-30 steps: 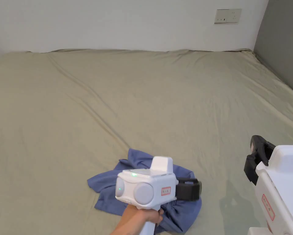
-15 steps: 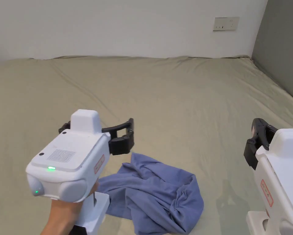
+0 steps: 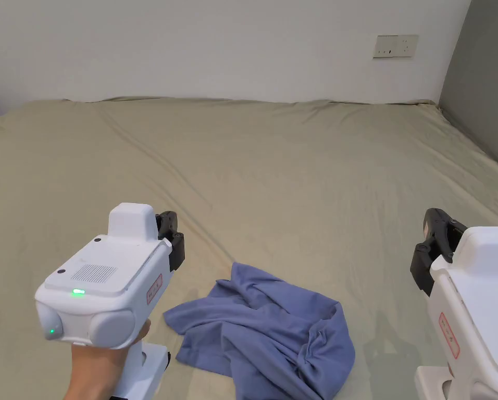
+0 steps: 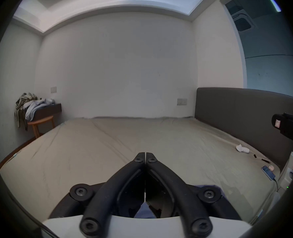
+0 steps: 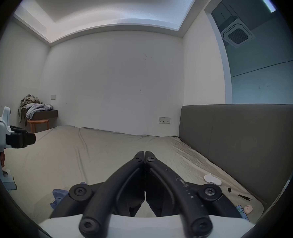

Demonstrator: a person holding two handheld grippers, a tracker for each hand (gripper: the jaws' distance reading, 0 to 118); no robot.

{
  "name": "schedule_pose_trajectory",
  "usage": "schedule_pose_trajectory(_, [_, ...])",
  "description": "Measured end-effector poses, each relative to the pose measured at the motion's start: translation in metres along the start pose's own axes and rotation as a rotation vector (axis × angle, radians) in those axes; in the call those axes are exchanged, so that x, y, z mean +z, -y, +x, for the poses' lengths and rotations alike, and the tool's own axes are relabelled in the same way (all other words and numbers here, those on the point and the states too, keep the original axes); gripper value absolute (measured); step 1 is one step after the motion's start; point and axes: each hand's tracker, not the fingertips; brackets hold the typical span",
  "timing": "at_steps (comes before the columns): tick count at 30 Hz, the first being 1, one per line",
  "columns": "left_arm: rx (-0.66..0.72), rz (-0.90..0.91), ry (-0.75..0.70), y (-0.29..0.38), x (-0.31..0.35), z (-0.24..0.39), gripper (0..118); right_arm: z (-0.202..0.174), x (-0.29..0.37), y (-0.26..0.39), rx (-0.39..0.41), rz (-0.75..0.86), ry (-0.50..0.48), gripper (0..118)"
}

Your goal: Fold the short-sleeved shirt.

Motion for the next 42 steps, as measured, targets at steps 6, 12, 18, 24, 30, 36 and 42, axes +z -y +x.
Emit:
schedule_pose_trajectory(6, [0.083,-0.316,0.052,0.034,-0.056,-0.032,0,0.003,-0.007,0.009,-0.002,-0.028,0.003,1])
schedule_pose_trajectory(12, [0.07,-0.54,0.109,0.082,-0.114,-0.044,22,0.003,-0.019,0.022,-0.002,-0.076,0.004,1])
schedule_pose_trajectory(18, [0.11,-0.606,0.079,0.119,-0.143,-0.042,98,0.004,-0.032,0.038,-0.004,-0.136,0.005,1])
schedule_pose_trajectory(24, [0.149,-0.706,0.057,0.154,-0.159,-0.039,30,0.003,-0.044,0.056,-0.017,-0.223,-0.007,2])
schedule_pose_trajectory(30, [0.143,-0.652,0.066,0.148,-0.148,-0.037,1,-0.005,-0.064,0.087,-0.051,-0.481,-0.074,44])
schedule_pose_trajectory(36, [0.191,-0.532,0.112,0.118,-0.118,-0.048,1,-0.028,-0.098,0.123,-0.084,-0.671,-0.148,115])
schedule_pose_trajectory(42, [0.21,-0.489,0.128,0.105,-0.104,-0.053,1,-0.051,-0.153,0.149,-0.083,-0.822,-0.172,93])
